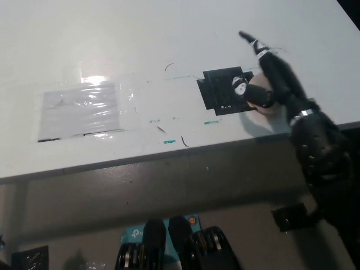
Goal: The robot uses its right hand to grab and squeeze a pink dumpling toy kept on the black mask on the desk
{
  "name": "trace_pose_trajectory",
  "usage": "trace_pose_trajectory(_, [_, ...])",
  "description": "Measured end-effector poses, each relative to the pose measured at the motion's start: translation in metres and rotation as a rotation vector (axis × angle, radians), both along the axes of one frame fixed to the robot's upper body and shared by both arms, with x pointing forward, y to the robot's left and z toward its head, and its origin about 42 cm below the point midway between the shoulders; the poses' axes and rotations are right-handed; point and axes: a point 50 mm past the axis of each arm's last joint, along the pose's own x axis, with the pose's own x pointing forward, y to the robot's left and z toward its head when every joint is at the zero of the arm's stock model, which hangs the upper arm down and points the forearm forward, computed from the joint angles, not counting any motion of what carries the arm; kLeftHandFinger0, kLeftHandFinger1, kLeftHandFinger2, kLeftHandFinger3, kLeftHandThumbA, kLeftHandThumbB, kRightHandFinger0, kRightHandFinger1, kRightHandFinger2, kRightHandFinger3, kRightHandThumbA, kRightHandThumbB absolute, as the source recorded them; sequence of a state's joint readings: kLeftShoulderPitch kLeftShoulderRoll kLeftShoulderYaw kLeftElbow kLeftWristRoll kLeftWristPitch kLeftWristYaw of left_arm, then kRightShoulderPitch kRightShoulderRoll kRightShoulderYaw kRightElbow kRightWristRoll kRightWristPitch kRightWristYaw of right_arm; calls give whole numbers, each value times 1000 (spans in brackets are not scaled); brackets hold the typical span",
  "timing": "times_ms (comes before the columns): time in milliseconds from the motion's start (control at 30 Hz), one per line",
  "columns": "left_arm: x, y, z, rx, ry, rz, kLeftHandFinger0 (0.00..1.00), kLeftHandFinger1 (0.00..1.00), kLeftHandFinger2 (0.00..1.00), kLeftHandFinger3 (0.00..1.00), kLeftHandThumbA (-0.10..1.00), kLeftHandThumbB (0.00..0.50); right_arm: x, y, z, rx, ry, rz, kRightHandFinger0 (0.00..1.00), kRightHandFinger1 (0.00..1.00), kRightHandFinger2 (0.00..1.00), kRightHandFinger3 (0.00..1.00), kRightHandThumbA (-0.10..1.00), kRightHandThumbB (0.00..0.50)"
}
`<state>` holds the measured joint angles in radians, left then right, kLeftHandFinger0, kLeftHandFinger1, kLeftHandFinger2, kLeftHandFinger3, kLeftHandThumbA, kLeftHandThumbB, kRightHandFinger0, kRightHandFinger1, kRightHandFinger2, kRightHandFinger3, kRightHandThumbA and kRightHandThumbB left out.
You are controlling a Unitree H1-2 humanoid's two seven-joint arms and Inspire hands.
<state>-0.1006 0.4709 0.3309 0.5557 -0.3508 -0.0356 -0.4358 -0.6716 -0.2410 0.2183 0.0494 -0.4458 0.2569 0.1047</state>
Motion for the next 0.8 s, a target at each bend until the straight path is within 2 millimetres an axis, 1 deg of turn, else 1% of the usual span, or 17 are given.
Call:
trace_pose_trajectory(33, [0,0,0,0,0,0,0,0,116,144,1000,500,-6,-4,3,10,-13,3,1000,1000,1000,1000,425,388])
trace_pose_trajectory(67, [0,0,0,0,1,0,0,0,118,146,1000,500,-10,-6,6,16,-23,6,1000,1000,1000,1000,269,350])
trace_pose_trajectory(100, [-1,0,0,0,2,1,0,0,118,146,1000,500,-21,-12,9,42,-40,9,1000,1000,1000,1000,259,349])
trace_pose_trajectory(133, [-1,0,-1,0,2,0,0,10,127,155,1000,500,-29,-17,11,67,-49,11,1000,1000,1000,1000,194,315])
trace_pose_trajectory(167, [-1,0,-1,0,2,0,0,10,129,158,1000,500,-35,-21,10,83,-54,8,1000,1000,1000,1000,211,310])
trace_pose_trajectory(200, [-1,0,-1,0,1,0,0,17,127,158,1000,500,-47,-28,8,112,-61,1,851,1000,1000,1000,247,296])
trace_pose_trajectory(233, [0,0,0,0,0,-1,0,17,127,158,1000,500,-56,-34,6,138,-65,-4,794,1000,1000,1000,248,293])
trace_pose_trajectory(300, [-3,1,-1,1,5,2,0,20,131,157,1000,500,-71,-47,-13,186,-26,-35,798,1000,1000,1000,258,292])
trace_pose_trajectory(333, [-4,2,-2,1,7,3,0,21,134,158,1000,500,-74,-53,-23,205,2,-49,873,1000,1000,1000,200,272])
trace_pose_trajectory(400, [-5,1,-2,1,9,2,0,34,139,144,1000,500,-81,-63,-46,248,64,-91,967,1000,1000,1000,166,233])
trace_pose_trajectory(467, [-5,1,-2,1,9,2,0,31,141,148,1000,500,-87,-73,-73,298,129,-145,982,1000,1000,1000,116,232])
trace_pose_trajectory(500, [-5,1,-2,1,9,2,0,27,139,158,1000,500,-88,-75,-78,304,143,-155,957,981,1000,1000,93,228])
trace_pose_trajectory(533, [-5,1,-2,1,9,2,0,23,131,150,1000,500,-92,-79,-96,335,178,-181,828,901,1000,1000,78,211])
trace_pose_trajectory(567, [-5,1,-2,1,9,2,0,22,129,146,1000,500,-94,-81,-105,351,197,-197,743,869,1000,1000,71,213])
trace_pose_trajectory(700, [-4,1,-2,1,10,2,0,8,120,128,1000,500,-99,-87,-143,434,267,-249,412,595,783,938,-28,196])
trace_pose_trajectory(733, [-4,1,-3,1,10,2,0,8,119,127,1000,500,-101,-88,-151,456,280,-262,385,572,759,925,-43,195])
trace_pose_trajectory(800, [-4,1,-2,1,10,2,0,7,128,140,1000,500,-104,-93,-167,525,299,-297,487,653,815,931,-37,169])
